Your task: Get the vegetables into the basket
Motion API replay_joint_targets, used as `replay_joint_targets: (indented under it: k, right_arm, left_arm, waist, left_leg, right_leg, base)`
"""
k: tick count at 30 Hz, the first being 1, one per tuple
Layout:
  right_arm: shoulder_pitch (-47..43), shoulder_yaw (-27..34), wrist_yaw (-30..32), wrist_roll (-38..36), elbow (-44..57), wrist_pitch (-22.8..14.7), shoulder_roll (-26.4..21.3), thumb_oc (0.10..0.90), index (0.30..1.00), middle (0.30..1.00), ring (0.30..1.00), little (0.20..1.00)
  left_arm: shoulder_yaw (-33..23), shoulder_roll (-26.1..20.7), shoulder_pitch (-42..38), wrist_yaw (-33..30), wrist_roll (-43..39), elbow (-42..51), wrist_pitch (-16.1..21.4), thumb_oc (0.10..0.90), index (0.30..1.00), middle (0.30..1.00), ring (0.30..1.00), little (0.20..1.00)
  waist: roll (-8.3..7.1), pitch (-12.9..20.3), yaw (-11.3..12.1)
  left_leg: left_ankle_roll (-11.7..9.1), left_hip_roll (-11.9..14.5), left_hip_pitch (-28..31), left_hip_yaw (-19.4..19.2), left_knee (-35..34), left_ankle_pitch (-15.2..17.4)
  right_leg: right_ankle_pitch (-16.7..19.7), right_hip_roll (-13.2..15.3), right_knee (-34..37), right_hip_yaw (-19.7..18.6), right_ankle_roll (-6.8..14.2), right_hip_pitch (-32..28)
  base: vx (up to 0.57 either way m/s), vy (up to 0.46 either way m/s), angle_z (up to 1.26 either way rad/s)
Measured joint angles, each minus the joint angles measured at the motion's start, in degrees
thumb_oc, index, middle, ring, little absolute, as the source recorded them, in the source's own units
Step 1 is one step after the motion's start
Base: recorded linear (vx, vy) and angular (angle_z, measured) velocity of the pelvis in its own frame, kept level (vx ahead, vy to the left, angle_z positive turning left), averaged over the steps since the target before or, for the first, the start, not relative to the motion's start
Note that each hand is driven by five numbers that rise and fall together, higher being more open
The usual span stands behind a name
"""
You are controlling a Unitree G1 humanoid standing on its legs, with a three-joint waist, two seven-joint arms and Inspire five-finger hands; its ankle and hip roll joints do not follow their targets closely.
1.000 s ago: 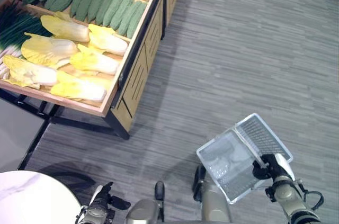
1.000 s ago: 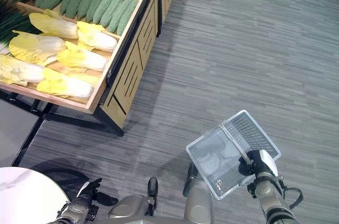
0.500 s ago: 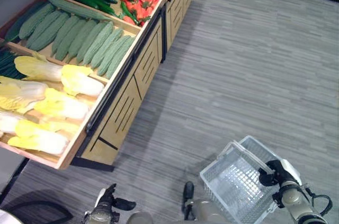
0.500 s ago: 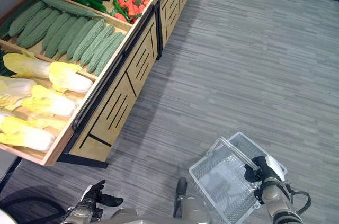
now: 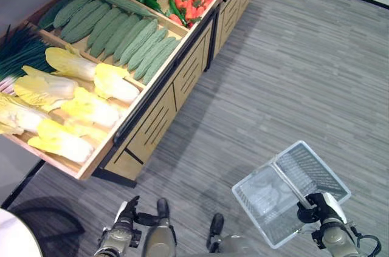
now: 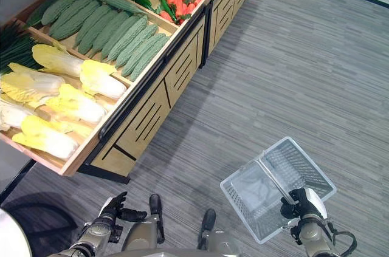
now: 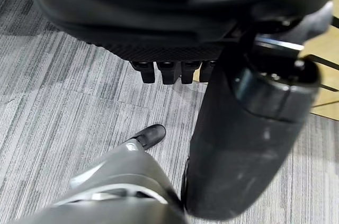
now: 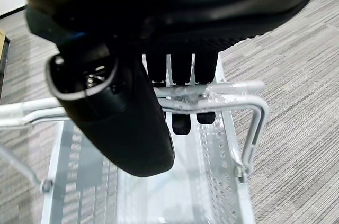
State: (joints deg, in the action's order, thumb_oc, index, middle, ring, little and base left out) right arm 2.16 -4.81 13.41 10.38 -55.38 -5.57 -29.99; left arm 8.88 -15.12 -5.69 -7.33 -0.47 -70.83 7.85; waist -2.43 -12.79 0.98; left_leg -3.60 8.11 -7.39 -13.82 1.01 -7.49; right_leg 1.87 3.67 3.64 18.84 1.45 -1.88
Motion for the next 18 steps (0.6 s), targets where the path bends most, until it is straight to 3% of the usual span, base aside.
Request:
replay_joint_targets:
  k: [2, 3, 10, 12, 14, 15, 16, 18]
  right_arm:
    - [0.64, 0.23, -0.14, 0.02, 0.12, -0.04, 0.51, 0.4, 0.3, 0.3, 0.3, 0.3]
    - [0.79, 0.23, -0.19, 0.02, -0.09, -0.03, 0.71, 0.4, 0.3, 0.3, 0.3, 0.3]
    - [-3.56, -0.6, -0.7, 0.03, -2.0, 0.21, 2.21, 0.4, 0.3, 0.3, 0.3, 0.3]
    - [-5.25, -0.73, -0.56, -0.12, -3.9, 0.34, 2.7, 0.4, 0.3, 0.3, 0.3, 0.3]
    - [-4.65, -0.94, -0.36, -0.14, -3.55, 0.24, 2.71, 0.4, 0.3, 0.3, 0.3, 0.3]
    - [-4.36, -1.87, -0.44, -0.19, -3.25, 0.29, 2.75, 0.4, 0.3, 0.3, 0.3, 0.3]
    - [-3.61, -2.26, -0.53, -0.18, -2.84, 0.28, 2.78, 0.4, 0.3, 0.3, 0.3, 0.3]
    - [-3.18, -2.33, -0.65, -0.24, -2.86, 0.22, 3.12, 0.4, 0.3, 0.3, 0.3, 0.3]
  left_arm:
    - [-0.13, -0.67, 0.08, 0.01, 0.04, -0.31, -0.15, 0.9, 1.0, 1.0, 1.0, 1.0]
    - [-0.09, -0.97, 0.1, 0.0, 0.04, -0.3, -0.25, 0.9, 1.0, 1.0, 1.0, 1.0]
    - [-0.25, -4.37, 0.56, -0.12, 0.48, 0.06, -0.7, 0.9, 1.0, 1.0, 1.0, 1.0]
    - [-0.33, -3.8, 1.25, 0.03, 0.47, -1.38, -0.86, 0.9, 1.0, 1.0, 1.0, 1.0]
    - [-0.21, -4.37, 1.71, -0.03, 0.44, -1.44, -0.85, 0.9, 1.0, 1.0, 1.0, 1.0]
    - [-0.22, -4.7, 1.88, -0.06, 0.42, -1.84, -0.87, 0.9, 1.0, 1.0, 1.0, 1.0]
    - [-0.35, -4.8, 1.86, -0.11, 0.42, -2.04, -1.03, 0.9, 1.0, 1.0, 1.0, 1.0]
    - [-0.06, -3.84, 1.63, -0.11, 0.3, -2.8, -1.13, 0.9, 1.0, 1.0, 1.0, 1.0]
  waist:
    - [-1.25, -0.56, -0.09]
    - [-1.24, -0.56, -0.08]
    - [-1.76, -0.88, 3.1]
    - [-0.51, -0.88, 2.84]
    - [-0.98, -0.92, 2.9]
    - [-1.97, -0.64, 2.6]
    - [-2.31, -0.61, 2.18]
    - [-1.74, -0.97, 0.95]
  left_leg:
    - [2.65, -3.12, 1.44, -1.13, -0.75, 1.84]
    - [3.07, -3.78, 1.62, -1.29, -0.65, 2.1]
    - [5.09, -6.4, 2.91, -1.68, -1.04, 4.03]
    - [5.6, -5.18, 5.58, -0.56, -3.64, 4.37]
    - [6.35, -5.69, 5.93, 0.98, -3.94, 4.3]
    - [6.73, -5.98, 5.85, 2.02, -4.33, 4.04]
    - [7.45, -6.38, 5.67, 2.87, -4.55, 3.54]
    - [6.88, -6.87, 5.31, 6.14, -4.46, 3.47]
  right_leg:
    - [-1.14, 3.65, -3.82, -0.4, 2.49, 0.81]
    - [-1.51, 4.4, -5.17, -0.75, 2.72, 1.25]
    - [-1.39, 7.01, -9.01, -1.36, 4.75, 2.25]
    - [-2.16, 7.87, -24.37, -4.23, 6.06, 8.11]
    - [-3.6, 8.31, -30.85, -9.27, 8.47, 12.03]
    - [-4.25, 7.48, -29.74, -12.15, 8.66, 12.57]
    - [-4.28, 7.49, -27.67, -12.17, 8.59, 12.71]
    - [-3.51, 6.94, -12.71, -15.67, 8.44, 11.5]
  base:
    - [0.11, 0.189, 0.04]
    - [0.06, 0.129, 0.01]
    - [0.06, 0.14, -0.01]
    - [0.14, 0.07, 0.17]
    - [0.11, -0.026, 0.28]
    - [0.13, -0.113, 0.4]
    - [0.28, -0.241, 0.57]
    - [0.23, -0.214, 0.74]
